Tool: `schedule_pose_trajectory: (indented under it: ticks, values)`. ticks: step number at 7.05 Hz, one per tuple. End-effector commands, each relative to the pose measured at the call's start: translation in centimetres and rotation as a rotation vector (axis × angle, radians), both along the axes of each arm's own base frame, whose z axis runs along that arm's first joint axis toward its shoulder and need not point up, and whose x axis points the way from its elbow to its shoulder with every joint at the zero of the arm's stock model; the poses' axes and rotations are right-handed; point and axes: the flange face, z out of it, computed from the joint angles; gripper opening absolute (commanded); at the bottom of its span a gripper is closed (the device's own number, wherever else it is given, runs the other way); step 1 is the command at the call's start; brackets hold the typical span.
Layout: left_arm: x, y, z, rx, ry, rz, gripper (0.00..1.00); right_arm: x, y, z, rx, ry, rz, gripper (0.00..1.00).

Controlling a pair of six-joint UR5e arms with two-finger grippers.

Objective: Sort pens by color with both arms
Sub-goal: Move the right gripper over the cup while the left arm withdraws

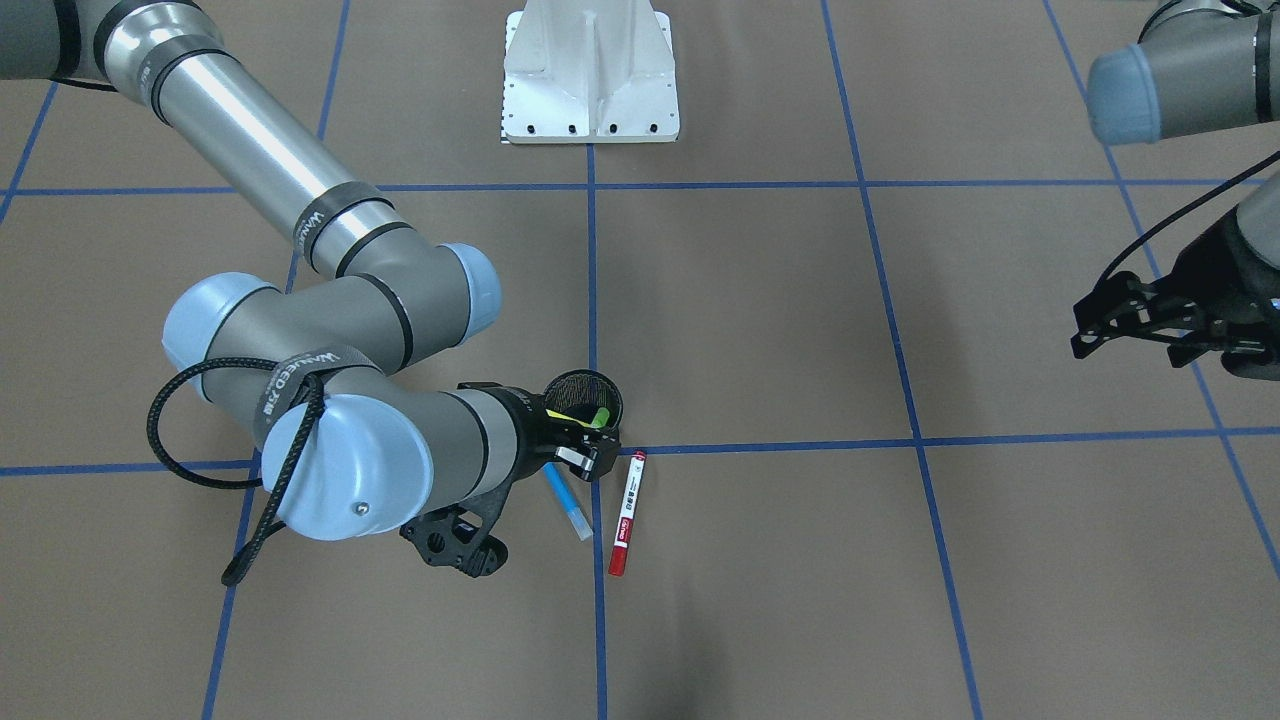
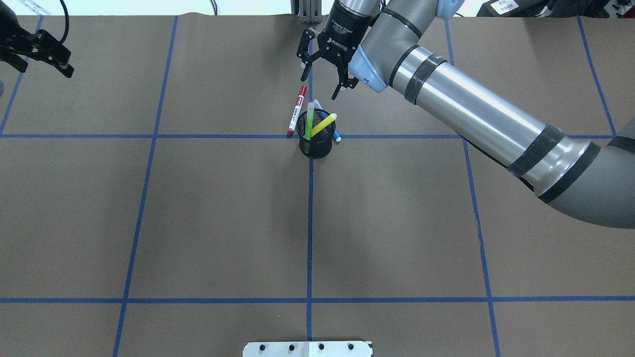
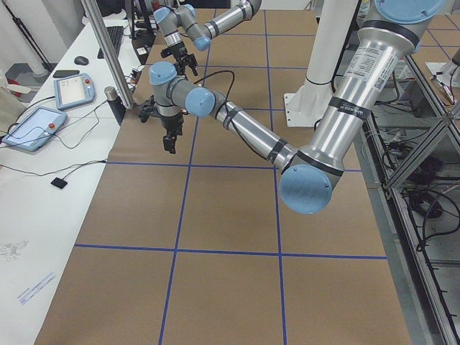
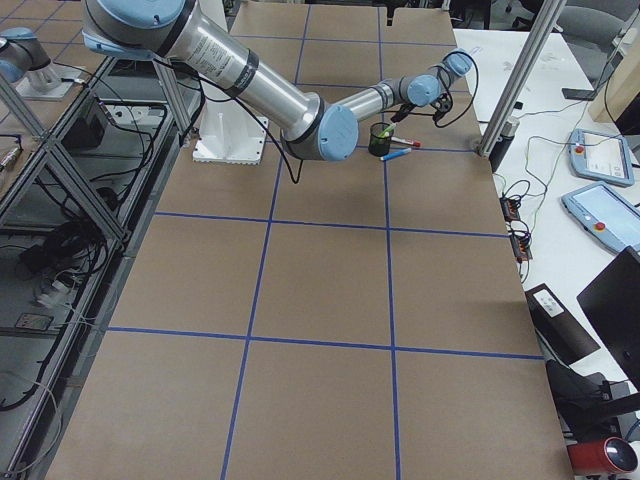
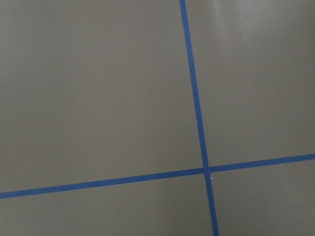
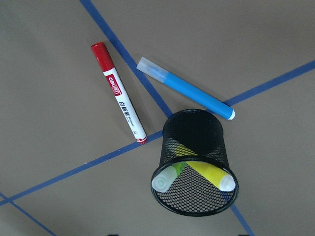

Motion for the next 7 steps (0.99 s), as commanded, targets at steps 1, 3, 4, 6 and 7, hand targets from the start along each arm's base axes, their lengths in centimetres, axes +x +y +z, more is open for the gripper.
schedule_pose_trajectory:
  ticks: [1,3,4,6,7]
  values:
    - [-4.4,-0.4,2.8,0.017,-0.021,0.002,0.99,-1.7,0.9,-0.1,0.051,0.017,0.008,0.68]
    - [-7.1,-2.1,4.6,0.016,-0.036,-0.002,0.99,-3.1,1.8,0.2,0.075,0.033,0.008,0.65]
    - [-7.5,-2.1,4.8,0.031,-0.038,0.01,0.99,-3.7,2.2,0.4,0.083,0.037,0.005,0.65]
    - [-8.7,-1.9,4.6,0.034,-0.04,-0.003,0.99,-3.8,2.3,0.8,0.094,0.038,0.009,0.57]
    - [-9.1,-2.0,4.4,0.033,-0.04,-0.009,0.99,-3.8,2.1,0.6,0.13,0.033,0.026,0.56]
